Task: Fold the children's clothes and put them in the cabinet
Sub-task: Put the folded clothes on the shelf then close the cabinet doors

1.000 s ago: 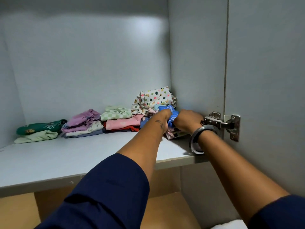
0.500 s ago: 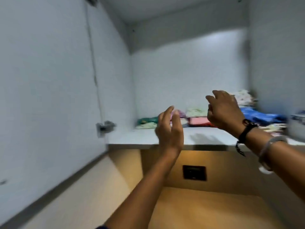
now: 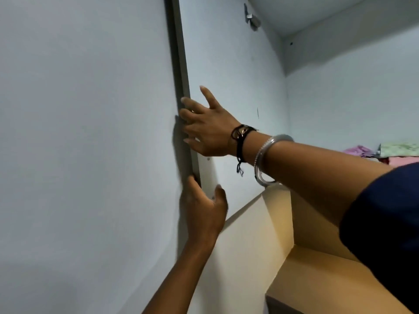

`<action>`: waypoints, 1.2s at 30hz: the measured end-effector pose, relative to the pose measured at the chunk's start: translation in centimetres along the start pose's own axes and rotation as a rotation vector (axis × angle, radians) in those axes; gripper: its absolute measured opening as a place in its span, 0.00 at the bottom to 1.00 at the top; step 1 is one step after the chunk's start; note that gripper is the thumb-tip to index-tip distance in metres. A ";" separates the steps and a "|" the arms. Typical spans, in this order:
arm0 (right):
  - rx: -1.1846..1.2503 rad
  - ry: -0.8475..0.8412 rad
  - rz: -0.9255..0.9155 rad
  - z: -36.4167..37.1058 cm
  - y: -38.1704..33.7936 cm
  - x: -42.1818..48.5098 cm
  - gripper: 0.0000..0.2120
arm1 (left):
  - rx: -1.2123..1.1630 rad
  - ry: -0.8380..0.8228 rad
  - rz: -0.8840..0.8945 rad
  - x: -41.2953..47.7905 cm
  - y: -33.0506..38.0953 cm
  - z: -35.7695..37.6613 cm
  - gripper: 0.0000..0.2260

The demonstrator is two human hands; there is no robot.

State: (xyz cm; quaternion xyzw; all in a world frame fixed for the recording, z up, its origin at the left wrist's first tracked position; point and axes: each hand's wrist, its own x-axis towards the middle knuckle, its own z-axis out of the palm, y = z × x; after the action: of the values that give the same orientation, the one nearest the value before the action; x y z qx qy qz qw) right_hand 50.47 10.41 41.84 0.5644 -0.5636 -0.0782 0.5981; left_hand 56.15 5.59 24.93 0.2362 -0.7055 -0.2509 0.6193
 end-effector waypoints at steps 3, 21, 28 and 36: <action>-0.024 0.066 -0.021 -1.5 0.6 -0.6 0.19 | -0.021 -0.051 0.136 -0.5 0.0 0.1 0.19; -0.421 -0.502 0.451 3.2 20.6 -25.3 0.38 | -0.248 -0.385 0.367 -10.0 13.4 29.0 0.46; -0.379 -0.370 0.474 9.5 24.3 -28.4 0.41 | -0.017 -0.338 0.539 -9.0 12.5 35.9 0.41; -0.318 -0.401 0.515 12.2 25.7 -29.6 0.41 | 0.143 -0.377 0.731 -7.5 10.4 38.0 0.37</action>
State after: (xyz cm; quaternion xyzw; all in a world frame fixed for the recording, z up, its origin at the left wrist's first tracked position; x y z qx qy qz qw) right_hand 16.77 33.85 40.83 0.2773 -0.7741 -0.1207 0.5562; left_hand 19.16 20.71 21.91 -0.0374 -0.8596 -0.0040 0.5096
